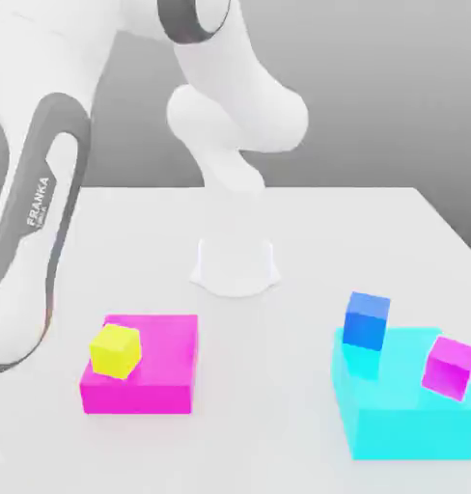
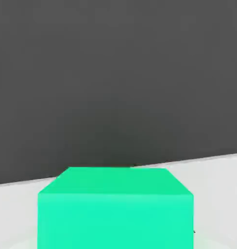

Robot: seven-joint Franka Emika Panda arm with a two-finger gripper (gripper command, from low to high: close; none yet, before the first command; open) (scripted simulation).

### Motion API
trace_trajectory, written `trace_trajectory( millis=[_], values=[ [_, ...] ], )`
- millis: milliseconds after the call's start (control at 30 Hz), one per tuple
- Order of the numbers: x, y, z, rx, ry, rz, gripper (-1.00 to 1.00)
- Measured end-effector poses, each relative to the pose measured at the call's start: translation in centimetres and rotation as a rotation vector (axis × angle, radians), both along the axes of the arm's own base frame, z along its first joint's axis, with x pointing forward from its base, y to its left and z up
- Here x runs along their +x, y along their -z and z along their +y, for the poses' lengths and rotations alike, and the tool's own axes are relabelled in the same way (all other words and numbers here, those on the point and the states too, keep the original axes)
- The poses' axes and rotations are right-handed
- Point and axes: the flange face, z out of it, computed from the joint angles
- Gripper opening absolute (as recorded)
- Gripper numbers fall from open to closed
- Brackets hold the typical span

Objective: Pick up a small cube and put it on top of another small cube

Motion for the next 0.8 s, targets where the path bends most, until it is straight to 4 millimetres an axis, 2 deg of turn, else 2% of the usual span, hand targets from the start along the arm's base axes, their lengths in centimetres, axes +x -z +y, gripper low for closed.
trace_trajectory(
  millis=[100,200,300,367,467,500,600,633,667,700,800],
  values=[
    [1.9,-2.4,7.5,0.028,-0.043,-0.011,-1.0],
    [2.6,-4.5,15.0,0.049,-0.09,-0.015,-1.0],
    [2.1,-6.4,22.6,0.061,-0.141,-0.014,-1.0],
    [1.0,-7.6,27.6,0.064,-0.177,-0.011,-1.0],
    [-1.7,-9.3,35.2,0.059,-0.236,-0.005,-1.0],
    [-3.0,-9.9,38.5,0.054,-0.271,-0.003,-1.0],
    [-9.2,-10.6,50.7,0.026,-0.418,0.004,-1.0],
    [-11.9,-9.9,54.7,0.008,-0.455,0.006,-1.0],
    [-14.2,-8.6,57.7,-0.006,-0.484,0.006,-1.0],
    [-14.6,-7.6,57.7,-0.012,-0.464,0.006,1.0],
    [-14.5,-7.6,57.5,-0.012,-0.46,0.006,1.0]
  ],
)
